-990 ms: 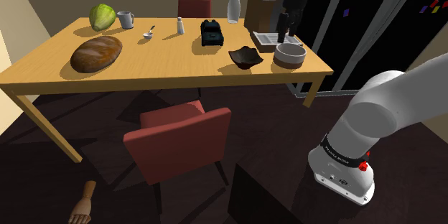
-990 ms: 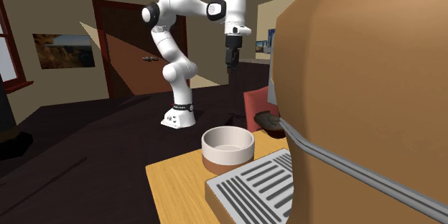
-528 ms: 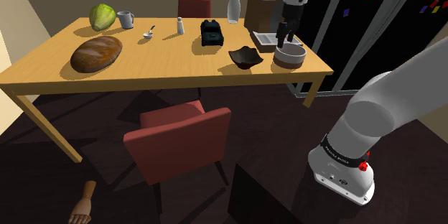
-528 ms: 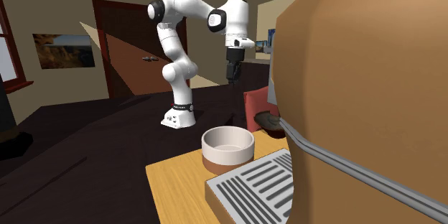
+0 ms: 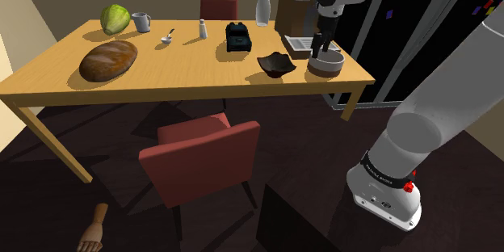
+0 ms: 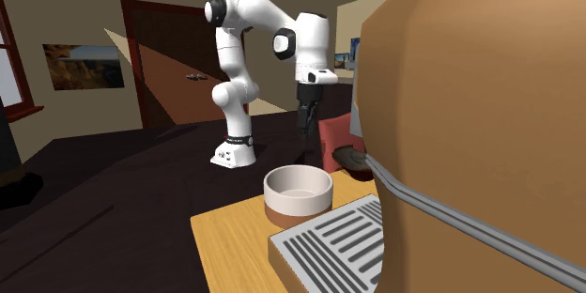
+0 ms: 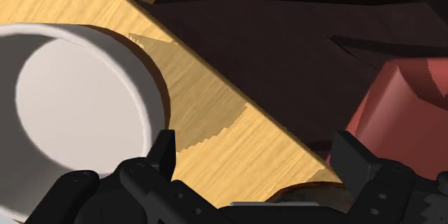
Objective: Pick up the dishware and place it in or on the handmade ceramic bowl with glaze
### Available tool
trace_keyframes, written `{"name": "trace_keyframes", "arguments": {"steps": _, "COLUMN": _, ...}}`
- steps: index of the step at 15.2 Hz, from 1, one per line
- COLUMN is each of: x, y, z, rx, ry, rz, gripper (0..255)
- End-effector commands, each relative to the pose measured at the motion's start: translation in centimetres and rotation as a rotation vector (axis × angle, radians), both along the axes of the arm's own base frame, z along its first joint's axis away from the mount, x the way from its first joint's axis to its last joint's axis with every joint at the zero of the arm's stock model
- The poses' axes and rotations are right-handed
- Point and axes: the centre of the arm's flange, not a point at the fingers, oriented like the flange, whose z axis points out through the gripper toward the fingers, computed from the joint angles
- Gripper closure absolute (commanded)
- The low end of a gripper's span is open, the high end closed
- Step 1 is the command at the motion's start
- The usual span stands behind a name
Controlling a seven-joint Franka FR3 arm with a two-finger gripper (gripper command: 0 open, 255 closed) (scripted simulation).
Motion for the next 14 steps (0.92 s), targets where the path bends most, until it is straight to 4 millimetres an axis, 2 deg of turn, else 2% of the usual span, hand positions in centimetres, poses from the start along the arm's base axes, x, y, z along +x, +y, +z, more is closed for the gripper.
{"name": "trace_keyframes", "arguments": {"steps": 1, "x": 0.9, "y": -2.3, "z": -1.8, "rx": -0.002, "ry": -0.002, "rz": -0.003, "gripper": 0}}
{"name": "trace_keyframes", "arguments": {"steps": 6, "x": 2.9, "y": -7.4, "z": -5.5, "rx": -0.001, "ry": -0.005, "rz": -0.010, "gripper": 0}}
{"name": "trace_keyframes", "arguments": {"steps": 14, "x": 2.9, "y": -7.6, "z": -9.6, "rx": -0.001, "ry": -0.005, "rz": -0.010, "gripper": 0}}
